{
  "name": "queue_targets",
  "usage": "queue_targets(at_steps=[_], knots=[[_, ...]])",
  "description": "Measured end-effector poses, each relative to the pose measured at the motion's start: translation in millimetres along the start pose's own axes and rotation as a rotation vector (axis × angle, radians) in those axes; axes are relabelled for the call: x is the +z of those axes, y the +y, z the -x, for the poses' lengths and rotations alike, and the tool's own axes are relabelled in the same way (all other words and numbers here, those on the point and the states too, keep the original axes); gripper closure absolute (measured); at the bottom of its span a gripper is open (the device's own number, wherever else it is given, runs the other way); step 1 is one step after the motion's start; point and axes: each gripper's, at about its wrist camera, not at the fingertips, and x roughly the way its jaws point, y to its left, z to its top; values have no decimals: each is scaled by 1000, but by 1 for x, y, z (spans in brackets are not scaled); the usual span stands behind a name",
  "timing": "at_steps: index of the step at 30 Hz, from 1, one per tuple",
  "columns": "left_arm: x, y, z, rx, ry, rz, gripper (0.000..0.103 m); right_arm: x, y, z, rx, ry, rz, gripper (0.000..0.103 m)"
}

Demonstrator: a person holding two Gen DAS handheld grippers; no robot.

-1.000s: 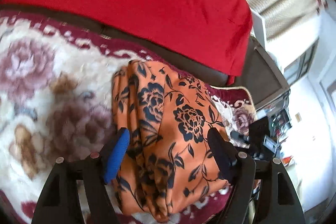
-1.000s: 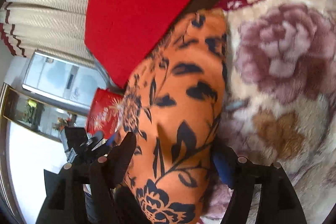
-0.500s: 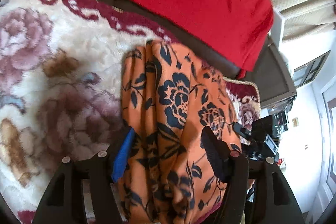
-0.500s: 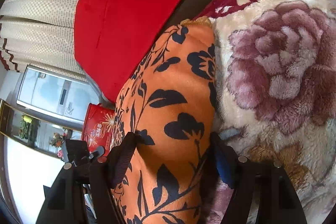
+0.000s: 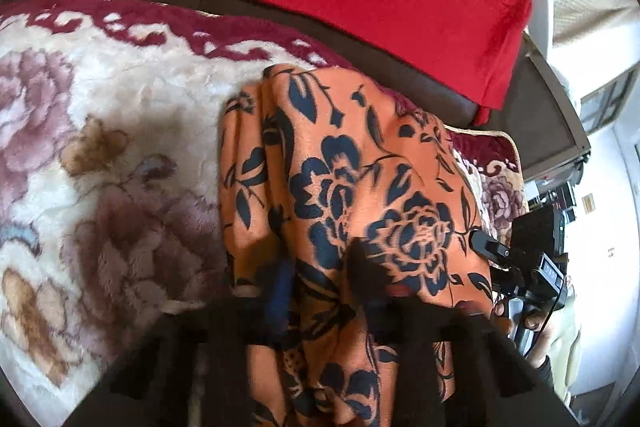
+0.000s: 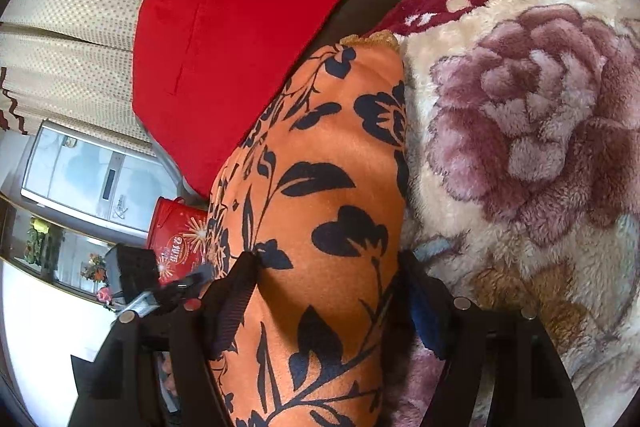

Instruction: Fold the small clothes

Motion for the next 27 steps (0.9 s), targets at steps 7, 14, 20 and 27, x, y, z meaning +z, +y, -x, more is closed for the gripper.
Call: queue_targets(at_steps=[7,14,20,27], knots=[[-3,-5,22,72,-113,-88,89,5,12,9,-55,8,47,26],[-9,15,-5,72,-72,-42,88,12,43,41,-50,-115,126,24],[-9,20,-7,53,-61,-6,83,11,66,9,177,10,108,15],[-24,-33,57,128,-238,-85,43,-2,44,-8,110,-3,-19,15]])
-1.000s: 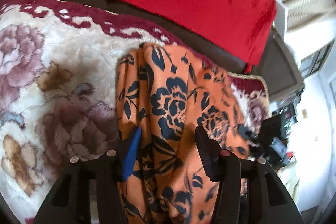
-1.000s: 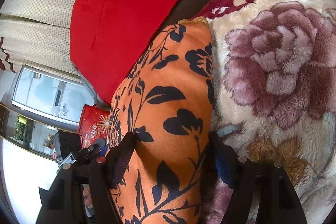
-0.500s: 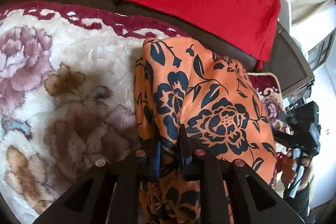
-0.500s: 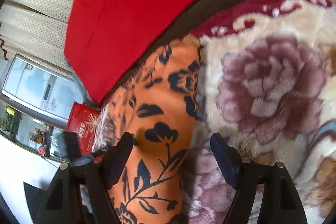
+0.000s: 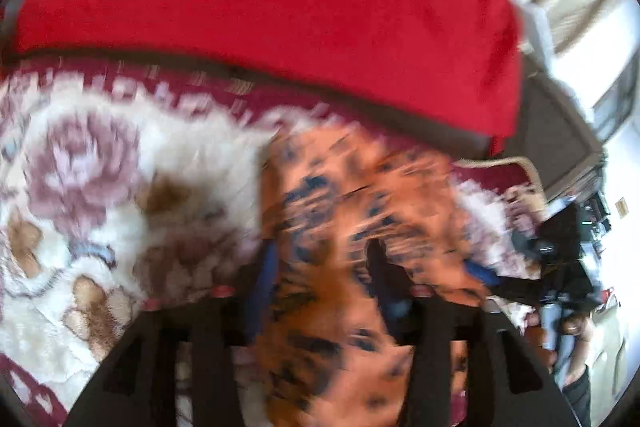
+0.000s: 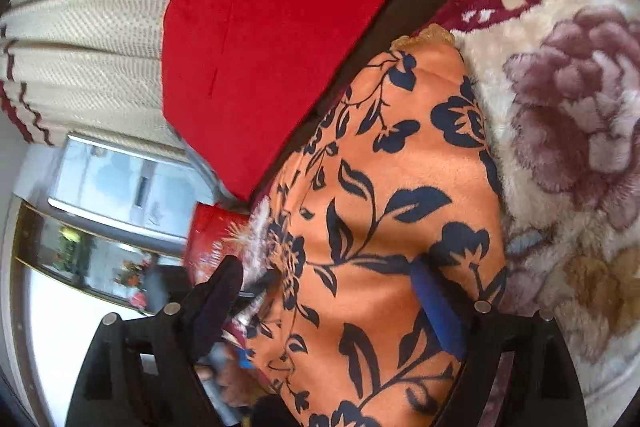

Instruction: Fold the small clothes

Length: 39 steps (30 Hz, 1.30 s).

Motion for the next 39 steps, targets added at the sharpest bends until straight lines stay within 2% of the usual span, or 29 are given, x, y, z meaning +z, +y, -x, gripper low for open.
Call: queue_targets(at_steps=[2,4,6,7,8,11,14,15,16,17,20,21,22,24,25,26,27,29,32,33,34,35,37,39], knots=[[-6,-21,14,-48,-44,-41,39,-6,10,11,-3,-17,23,15],[-20,-38,6,-40,-17,-91,39,-20,15,27,29,-38,39,15],[-31,-40,-13,13,34,-130,39,-45,20,48,16,-47,78,15],[-39,-33,-30,78,83,-129,41,-53,20,54,5,-56,90,15],[-44,-27,-39,92,99,-121,41,-68,15,63,-8,-73,97,15],[-51,-21,-41,76,66,-111,38,-84,-15,73,-95,-91,15,13],[-50,-22,-40,87,72,-124,38,-87,-29,57,-71,-26,-30,16],[-50,-20,-41,87,71,-119,38,-88,-27,50,-77,-2,-17,21],[-51,-21,-40,85,72,-118,38,-90,-20,39,-124,25,19,60],[-52,-20,-40,87,69,-122,38,-92,-15,33,-188,42,62,68],[-48,-23,-30,102,63,-134,38,-102,-2,27,-315,40,164,69],[-46,-26,-23,101,44,-131,38,-103,2,27,-335,50,195,69],[-45,-33,-14,88,7,-149,38,-102,6,28,-328,62,215,64],[-48,-38,-15,99,-7,-199,38,-96,7,40,-291,48,197,46],[-51,-36,-29,139,44,-213,38,-90,8,47,-261,23,180,29],[-54,-30,-42,146,83,-201,37,-83,7,57,-221,-18,159,17],[-55,-27,-45,137,78,-190,36,-72,6,65,-197,-62,138,15],[-57,-26,-42,128,51,-186,36,-53,1,65,-175,-73,109,15],[-56,-29,-43,141,52,-198,36,-11,-26,33,-149,-10,-8,17],[-56,-29,-41,136,51,-193,36,-3,-32,23,-148,6,-22,24],[-56,-28,-41,134,49,-187,36,5,-30,11,-168,15,8,62],[-57,-29,-41,134,48,-187,36,8,-25,4,-248,17,82,62],[-57,-30,-40,137,47,-194,36,3,-17,2,-310,-9,114,62],[-58,-30,-38,141,45,-192,36,-4,-2,4,-382,-32,172,56]])
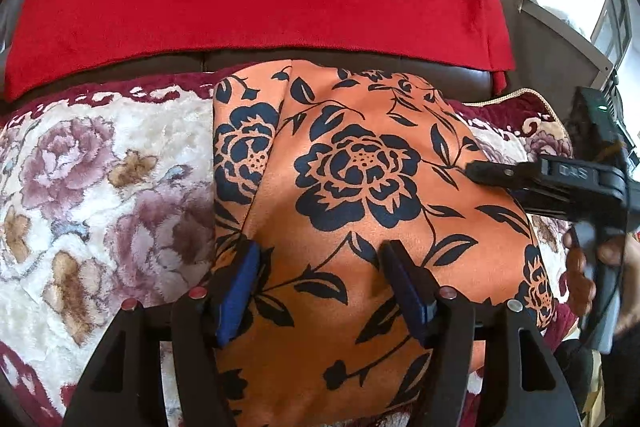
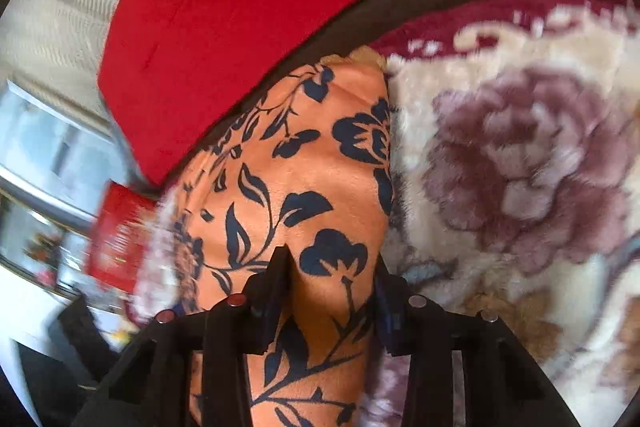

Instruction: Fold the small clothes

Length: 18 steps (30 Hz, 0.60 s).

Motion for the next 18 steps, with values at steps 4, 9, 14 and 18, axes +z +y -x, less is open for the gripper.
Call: queue_targets(at_steps=[4,9,14,18], knots=[[1,0,3,1,3,9,36,-16,23,32,-89,-85,63,27],[-1,-1,12,1,-2,12,37,-48,33,55,-73,-91,90,21],[-1,29,56,-77,-109,97,23,-73,19,42,-45,-47,53,21],[-11,78,40,-81,-38,256,15,-65,6,39,16,-62,-6,19]])
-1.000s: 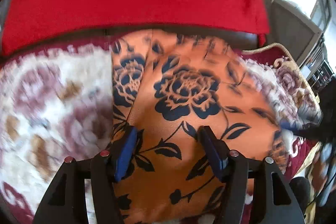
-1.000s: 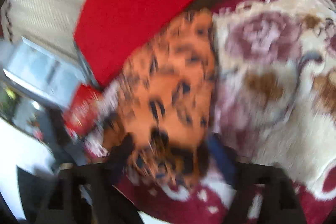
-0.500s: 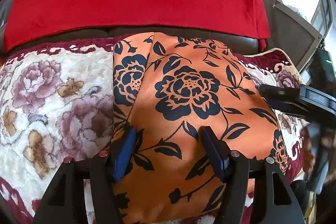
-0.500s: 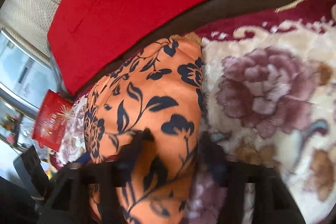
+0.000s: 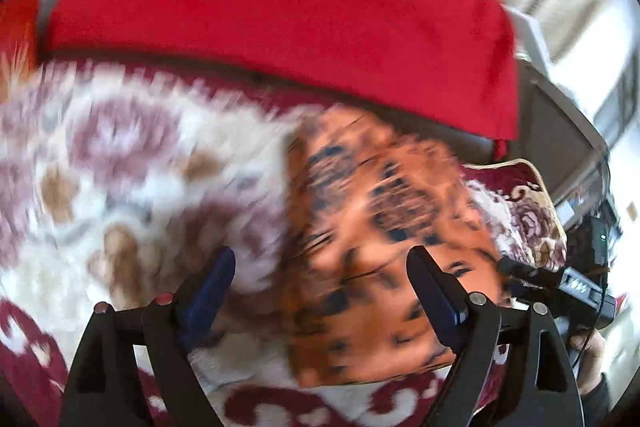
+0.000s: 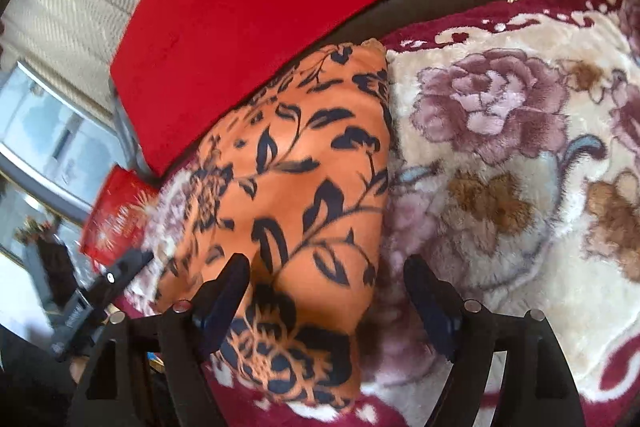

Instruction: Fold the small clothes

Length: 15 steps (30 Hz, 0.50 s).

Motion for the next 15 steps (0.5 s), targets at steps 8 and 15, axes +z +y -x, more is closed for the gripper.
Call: queue_targets(at_steps=[8,15], knots=[[-25,-1,-48,-144,172,23,42,28,-4,-49,79,83,-35,43],[-17,-44,-24,-170,92,-40,72,48,61,-17,-75,31,250,66]])
